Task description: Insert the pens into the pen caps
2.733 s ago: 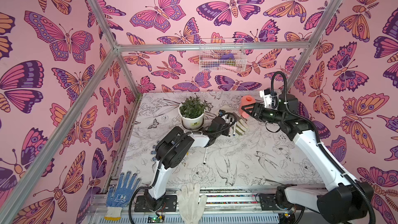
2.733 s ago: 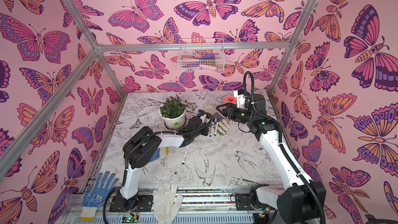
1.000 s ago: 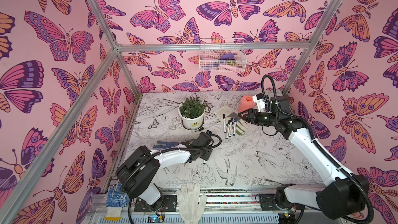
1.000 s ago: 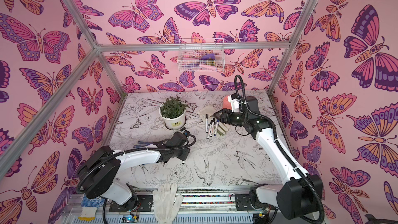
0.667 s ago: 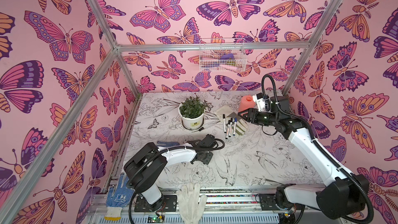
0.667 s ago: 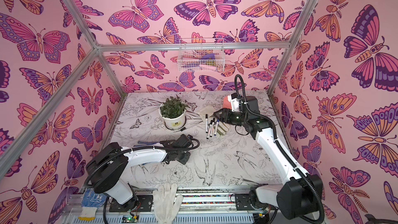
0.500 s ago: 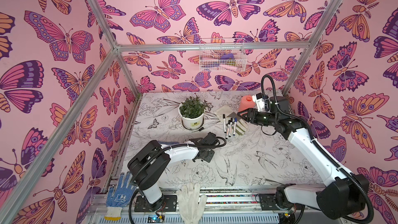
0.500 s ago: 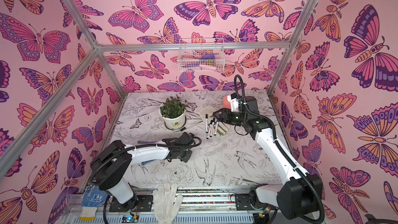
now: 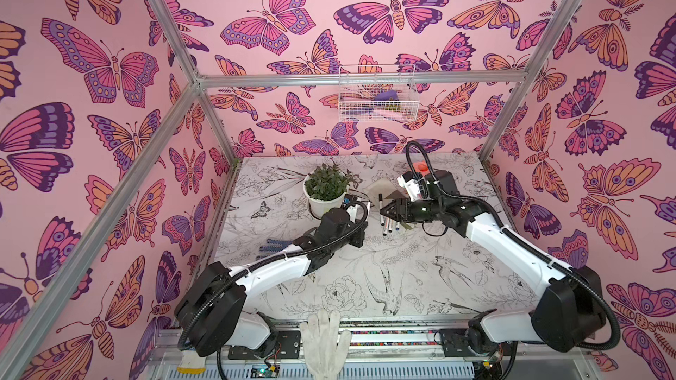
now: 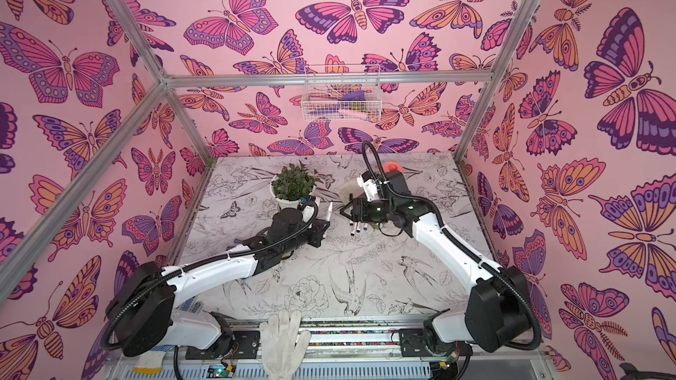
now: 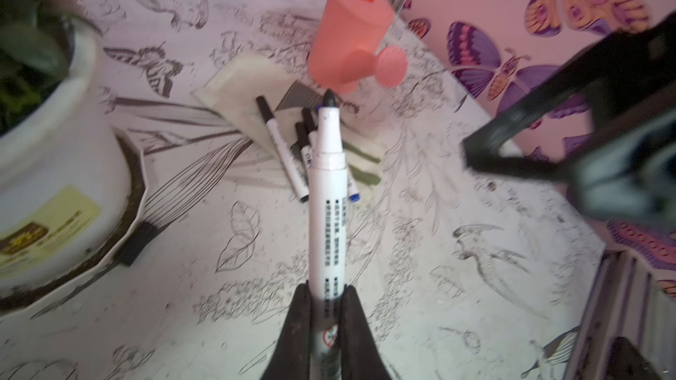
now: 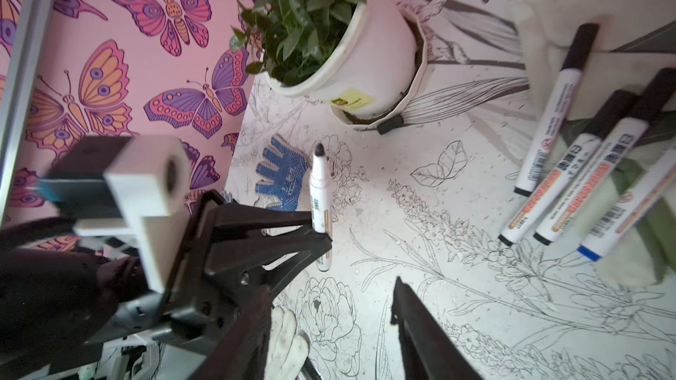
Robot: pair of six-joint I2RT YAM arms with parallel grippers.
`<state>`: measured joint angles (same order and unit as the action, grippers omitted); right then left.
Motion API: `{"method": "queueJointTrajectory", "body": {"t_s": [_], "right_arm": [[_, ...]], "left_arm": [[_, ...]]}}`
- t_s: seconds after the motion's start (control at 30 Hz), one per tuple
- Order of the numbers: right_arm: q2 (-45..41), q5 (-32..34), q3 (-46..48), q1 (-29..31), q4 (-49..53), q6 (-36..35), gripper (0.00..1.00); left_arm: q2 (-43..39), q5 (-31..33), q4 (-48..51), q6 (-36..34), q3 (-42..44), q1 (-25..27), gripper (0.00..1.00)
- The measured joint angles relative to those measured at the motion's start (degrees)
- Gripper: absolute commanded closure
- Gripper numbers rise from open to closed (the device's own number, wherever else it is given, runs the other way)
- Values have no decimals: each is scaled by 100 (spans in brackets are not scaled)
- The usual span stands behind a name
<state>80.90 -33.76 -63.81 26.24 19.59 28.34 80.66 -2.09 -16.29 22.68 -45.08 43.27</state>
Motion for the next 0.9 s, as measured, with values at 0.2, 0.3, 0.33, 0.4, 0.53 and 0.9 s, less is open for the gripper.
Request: {"method": "queueJointTrajectory", "body": {"t_s": [0.2, 0.3, 0.33, 0.4, 0.53, 0.9], "right_arm": [[319, -13, -240, 188, 2, -33, 51], [448, -7, -341, 195, -17, -31, 55], [476, -4, -365, 195, -33, -28, 57], [520, -4, -404, 195, -66, -26, 60], [638, -13, -551, 195, -155, 2, 74], [767, -70, -616, 195, -280, 15, 100]], "left_arm": [[7, -249, -496, 98, 46, 20, 100], [7, -361, -562, 96, 90, 26, 100], [7, -400, -562, 94, 94, 26, 100], [7, -457, -586, 85, 94, 26, 100], [7, -551, -603, 66, 94, 26, 100], [9, -568, -597, 42, 98, 20, 72]]}}
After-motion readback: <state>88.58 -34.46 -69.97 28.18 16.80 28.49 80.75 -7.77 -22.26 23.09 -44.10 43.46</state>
